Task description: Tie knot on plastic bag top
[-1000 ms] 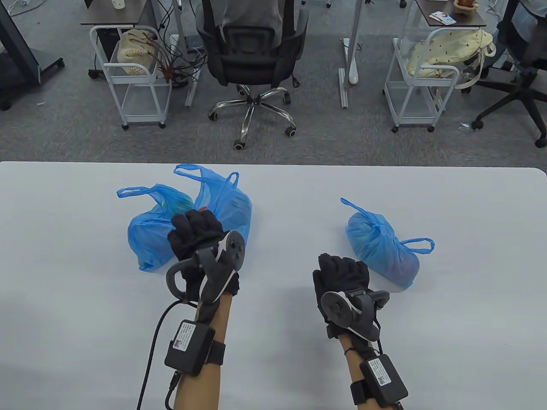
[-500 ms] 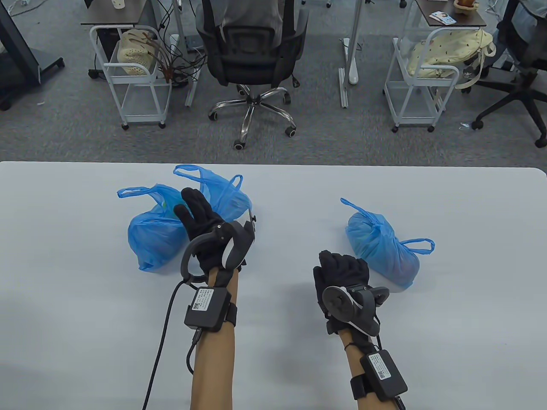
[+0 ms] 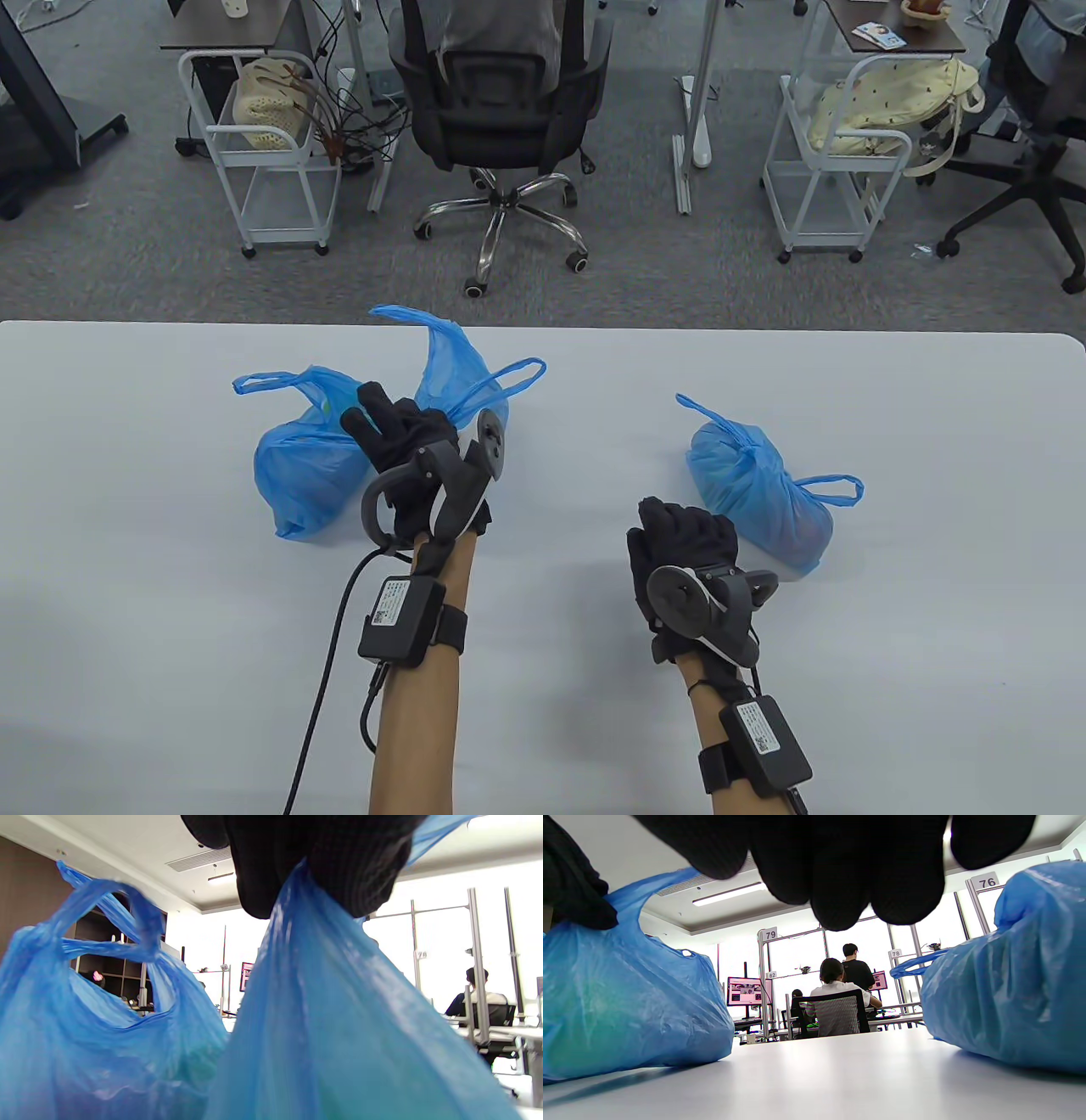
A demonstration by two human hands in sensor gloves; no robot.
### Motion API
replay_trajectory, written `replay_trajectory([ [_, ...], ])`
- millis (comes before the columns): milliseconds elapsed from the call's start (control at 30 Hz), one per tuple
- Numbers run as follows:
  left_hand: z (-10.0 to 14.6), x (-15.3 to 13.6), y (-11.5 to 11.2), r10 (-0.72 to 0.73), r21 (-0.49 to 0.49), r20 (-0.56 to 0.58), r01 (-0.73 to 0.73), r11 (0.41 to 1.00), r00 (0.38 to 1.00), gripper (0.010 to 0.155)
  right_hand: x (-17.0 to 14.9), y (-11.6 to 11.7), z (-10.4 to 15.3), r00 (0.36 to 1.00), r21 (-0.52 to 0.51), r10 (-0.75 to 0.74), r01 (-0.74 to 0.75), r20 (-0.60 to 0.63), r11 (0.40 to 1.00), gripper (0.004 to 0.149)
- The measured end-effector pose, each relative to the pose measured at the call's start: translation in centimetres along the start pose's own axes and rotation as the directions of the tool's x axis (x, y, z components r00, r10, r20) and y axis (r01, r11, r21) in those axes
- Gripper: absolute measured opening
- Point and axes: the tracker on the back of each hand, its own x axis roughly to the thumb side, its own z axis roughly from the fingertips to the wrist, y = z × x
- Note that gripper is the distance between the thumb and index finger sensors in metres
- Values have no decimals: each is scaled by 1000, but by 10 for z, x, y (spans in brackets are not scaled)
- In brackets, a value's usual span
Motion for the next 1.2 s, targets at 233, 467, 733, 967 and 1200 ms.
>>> replay_trajectory([
  [233, 16, 11, 60, 177, 61, 128, -186, 981, 976, 37, -8, -4, 1, 995, -33, -60, 58, -74, 998, 48],
  [467, 37, -9, 118, 385, 56, 273, -414, 909, 882, 36, -26, -22, 5, 907, -201, -350, 307, -235, 930, 47],
  [733, 74, -42, 155, 555, 16, 401, -612, 791, 729, 32, -50, -39, 15, 641, -429, -695, 555, -326, 713, 46],
  [967, 104, -59, 128, 704, -85, 368, -732, 676, 608, 35, -61, -33, 21, 426, -480, -851, 702, -308, 525, 46],
  [1200, 110, -69, 28, 968, -292, 91, -923, 250, 233, 35, -59, -18, 16, 374, -337, -872, 814, -316, 472, 49],
])
